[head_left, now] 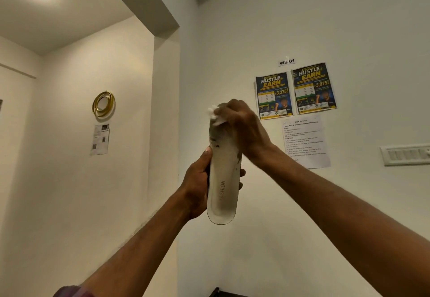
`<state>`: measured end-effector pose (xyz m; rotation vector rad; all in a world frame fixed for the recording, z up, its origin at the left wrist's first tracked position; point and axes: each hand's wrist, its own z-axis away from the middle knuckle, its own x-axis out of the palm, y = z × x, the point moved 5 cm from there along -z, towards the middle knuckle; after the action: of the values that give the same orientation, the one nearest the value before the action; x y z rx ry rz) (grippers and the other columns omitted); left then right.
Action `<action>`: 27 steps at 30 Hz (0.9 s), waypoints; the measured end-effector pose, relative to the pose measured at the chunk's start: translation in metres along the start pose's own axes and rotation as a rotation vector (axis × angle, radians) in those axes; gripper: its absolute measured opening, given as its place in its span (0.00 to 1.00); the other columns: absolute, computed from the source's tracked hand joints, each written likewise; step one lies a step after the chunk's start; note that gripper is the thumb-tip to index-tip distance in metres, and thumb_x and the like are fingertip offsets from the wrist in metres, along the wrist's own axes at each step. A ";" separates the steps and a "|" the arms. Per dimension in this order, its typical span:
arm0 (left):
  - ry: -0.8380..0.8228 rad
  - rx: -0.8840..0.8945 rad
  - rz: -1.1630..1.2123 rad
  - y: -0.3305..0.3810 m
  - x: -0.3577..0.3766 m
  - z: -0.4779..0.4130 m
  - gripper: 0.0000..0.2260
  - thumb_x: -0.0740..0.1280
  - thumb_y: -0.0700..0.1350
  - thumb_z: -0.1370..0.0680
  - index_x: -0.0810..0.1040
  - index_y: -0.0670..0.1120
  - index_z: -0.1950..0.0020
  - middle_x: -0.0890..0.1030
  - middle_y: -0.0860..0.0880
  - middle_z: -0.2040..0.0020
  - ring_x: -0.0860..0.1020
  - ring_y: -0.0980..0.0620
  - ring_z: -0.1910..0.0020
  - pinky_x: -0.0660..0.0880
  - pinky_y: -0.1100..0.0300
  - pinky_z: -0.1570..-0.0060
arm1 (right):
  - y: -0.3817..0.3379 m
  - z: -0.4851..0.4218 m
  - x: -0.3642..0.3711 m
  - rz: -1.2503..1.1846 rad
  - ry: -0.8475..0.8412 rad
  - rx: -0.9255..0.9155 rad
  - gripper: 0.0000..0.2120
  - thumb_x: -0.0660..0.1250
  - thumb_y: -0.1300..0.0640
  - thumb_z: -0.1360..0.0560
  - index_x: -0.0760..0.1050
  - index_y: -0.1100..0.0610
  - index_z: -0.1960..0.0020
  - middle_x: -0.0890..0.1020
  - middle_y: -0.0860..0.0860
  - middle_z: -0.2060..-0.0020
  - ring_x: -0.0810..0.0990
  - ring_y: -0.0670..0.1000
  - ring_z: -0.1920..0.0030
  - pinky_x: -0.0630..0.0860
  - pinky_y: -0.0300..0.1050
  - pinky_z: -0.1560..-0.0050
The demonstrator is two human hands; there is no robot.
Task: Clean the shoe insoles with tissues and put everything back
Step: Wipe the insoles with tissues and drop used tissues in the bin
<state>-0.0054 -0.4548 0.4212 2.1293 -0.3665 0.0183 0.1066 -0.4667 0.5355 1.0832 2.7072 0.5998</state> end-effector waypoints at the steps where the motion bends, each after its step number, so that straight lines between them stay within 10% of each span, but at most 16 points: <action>1: -0.002 -0.009 -0.013 -0.001 0.000 0.000 0.29 0.51 0.62 0.16 0.77 0.43 0.30 0.80 0.36 0.35 0.81 0.37 0.41 0.74 0.37 0.37 | 0.009 -0.002 -0.005 0.004 0.042 0.045 0.10 0.74 0.64 0.27 0.81 0.64 0.46 0.80 0.60 0.54 0.80 0.59 0.53 0.83 0.54 0.61; 14: 0.010 -0.015 -0.007 0.002 0.003 0.004 0.29 0.50 0.62 0.15 0.75 0.43 0.28 0.80 0.37 0.35 0.80 0.36 0.40 0.75 0.38 0.37 | -0.005 0.009 0.002 0.045 -0.113 -0.126 0.17 0.75 0.64 0.27 0.80 0.62 0.39 0.80 0.60 0.48 0.79 0.59 0.47 0.83 0.52 0.56; 27: 0.001 -0.021 -0.007 -0.001 0.002 0.007 0.28 0.50 0.62 0.15 0.76 0.44 0.29 0.80 0.36 0.35 0.81 0.37 0.40 0.76 0.38 0.38 | 0.013 0.007 -0.010 -0.008 -0.003 0.107 0.12 0.75 0.66 0.28 0.82 0.63 0.45 0.80 0.60 0.53 0.80 0.59 0.52 0.84 0.53 0.58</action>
<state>-0.0039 -0.4608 0.4167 2.1101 -0.3568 0.0109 0.1245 -0.4629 0.5348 1.0962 2.7678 0.4569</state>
